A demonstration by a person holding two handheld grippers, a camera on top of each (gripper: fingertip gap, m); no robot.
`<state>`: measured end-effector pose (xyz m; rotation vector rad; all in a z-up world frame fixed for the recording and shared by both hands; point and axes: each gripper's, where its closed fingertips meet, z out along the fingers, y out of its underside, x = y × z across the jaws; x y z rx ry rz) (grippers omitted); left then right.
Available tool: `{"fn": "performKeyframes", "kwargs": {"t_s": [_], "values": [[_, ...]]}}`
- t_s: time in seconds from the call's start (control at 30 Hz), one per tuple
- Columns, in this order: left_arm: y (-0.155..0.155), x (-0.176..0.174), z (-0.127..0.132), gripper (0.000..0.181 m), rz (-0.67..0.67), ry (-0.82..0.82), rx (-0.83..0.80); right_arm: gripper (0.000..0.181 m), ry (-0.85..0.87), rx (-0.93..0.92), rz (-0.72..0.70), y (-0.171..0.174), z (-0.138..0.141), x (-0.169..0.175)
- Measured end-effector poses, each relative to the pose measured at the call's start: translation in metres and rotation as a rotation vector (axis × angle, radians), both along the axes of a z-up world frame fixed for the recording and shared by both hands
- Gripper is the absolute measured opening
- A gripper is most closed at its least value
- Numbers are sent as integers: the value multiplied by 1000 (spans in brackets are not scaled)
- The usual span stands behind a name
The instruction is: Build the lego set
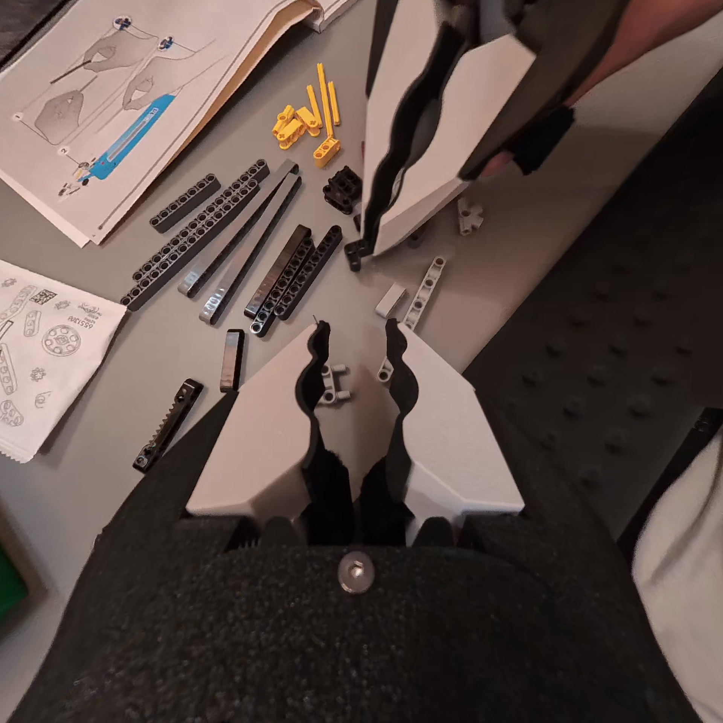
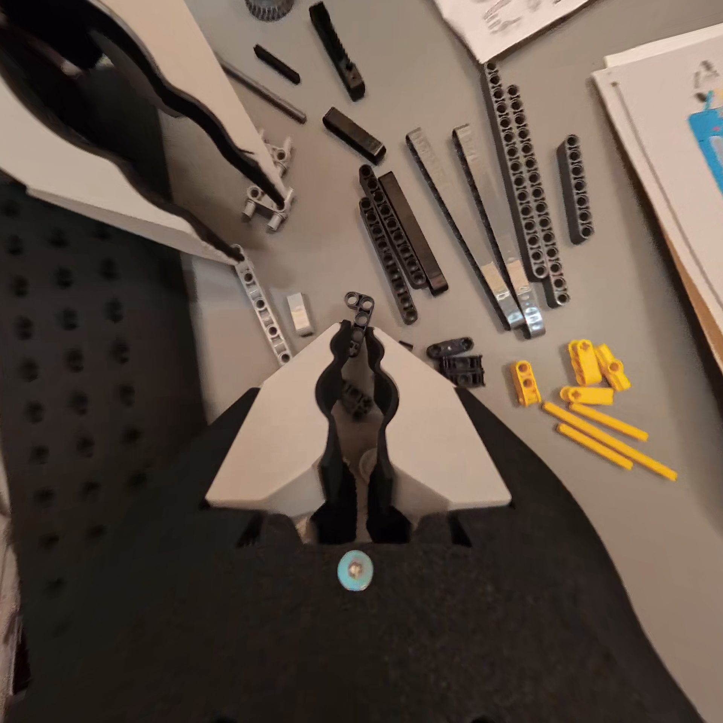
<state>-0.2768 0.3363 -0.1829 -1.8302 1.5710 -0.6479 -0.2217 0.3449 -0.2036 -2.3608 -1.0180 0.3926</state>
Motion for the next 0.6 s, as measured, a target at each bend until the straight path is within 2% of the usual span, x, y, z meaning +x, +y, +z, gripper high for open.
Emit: {"fn": "performKeyframes", "kwargs": {"t_s": [0.13,0.2,0.27,0.37,0.43,0.5,0.6], "values": [[0,0,-3,28,-8,0,6,9,-34,-23,13,5,-9,0],[-1,4,0,28,-15,-24,2,17,0,-19,-10,2,-3,1],[-2,9,6,28,-15,-69,-7,19,33,-9,-47,-17,13,15],[-4,18,21,28,15,-184,-31,19,77,91,-267,-59,39,75],[-7,23,29,26,28,-251,-51,25,74,82,-489,-91,32,122],[-9,31,33,26,16,-277,-70,28,84,42,-603,-114,16,137],[-9,45,36,25,-16,-282,-65,27,11,45,-661,-124,-1,140]]}}
